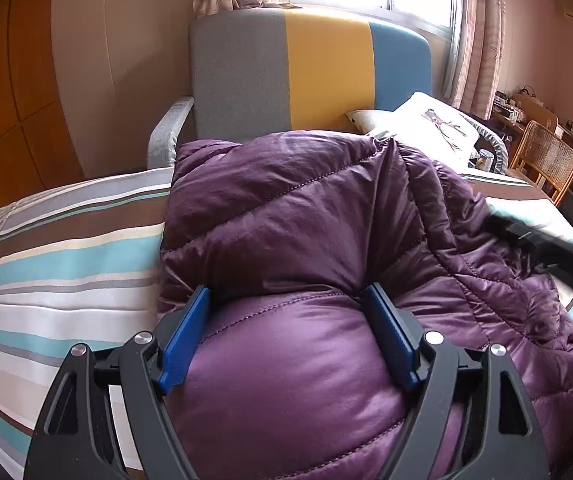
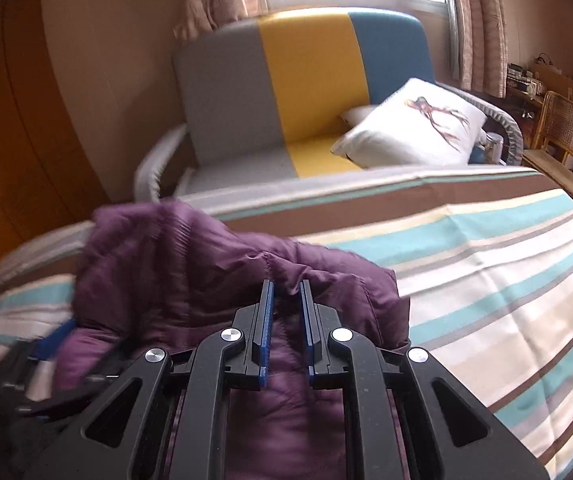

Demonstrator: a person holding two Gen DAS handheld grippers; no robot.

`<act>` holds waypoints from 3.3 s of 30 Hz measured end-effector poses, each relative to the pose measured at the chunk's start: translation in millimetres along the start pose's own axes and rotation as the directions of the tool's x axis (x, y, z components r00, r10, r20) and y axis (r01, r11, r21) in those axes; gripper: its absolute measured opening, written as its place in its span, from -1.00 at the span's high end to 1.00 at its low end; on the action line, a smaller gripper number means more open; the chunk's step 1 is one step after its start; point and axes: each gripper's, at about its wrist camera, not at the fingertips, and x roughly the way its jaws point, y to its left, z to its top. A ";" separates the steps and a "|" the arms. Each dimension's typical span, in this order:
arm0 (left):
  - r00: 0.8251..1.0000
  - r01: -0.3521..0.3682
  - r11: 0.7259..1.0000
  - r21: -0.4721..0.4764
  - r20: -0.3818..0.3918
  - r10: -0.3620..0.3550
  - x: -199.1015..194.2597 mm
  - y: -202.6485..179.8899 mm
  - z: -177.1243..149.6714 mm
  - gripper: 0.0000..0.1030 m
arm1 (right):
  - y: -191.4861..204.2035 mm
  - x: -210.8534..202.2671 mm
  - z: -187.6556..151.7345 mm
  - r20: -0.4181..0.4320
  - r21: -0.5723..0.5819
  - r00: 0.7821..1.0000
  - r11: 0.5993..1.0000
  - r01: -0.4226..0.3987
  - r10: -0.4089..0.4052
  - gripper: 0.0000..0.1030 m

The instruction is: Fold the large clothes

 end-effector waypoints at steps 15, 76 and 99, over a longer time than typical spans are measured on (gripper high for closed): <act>1.000 0.000 1.000 0.001 -0.013 0.000 5.0 -2.5 0.6 -0.54 | -18.7 37.2 -17.1 -0.024 0.029 0.999 0.999 0.023 -0.022 0.77; 0.982 0.167 0.982 0.091 -0.098 -0.158 -54.3 28.2 -25.8 -0.97 | -87.4 -21.2 -67.9 -0.143 0.393 0.924 0.877 -0.276 0.355 -0.35; 0.950 0.281 0.959 0.038 -0.148 -0.273 -32.3 30.4 -38.1 -0.64 | -64.7 -12.3 -58.0 -0.188 0.250 0.927 0.929 -0.274 0.324 -0.10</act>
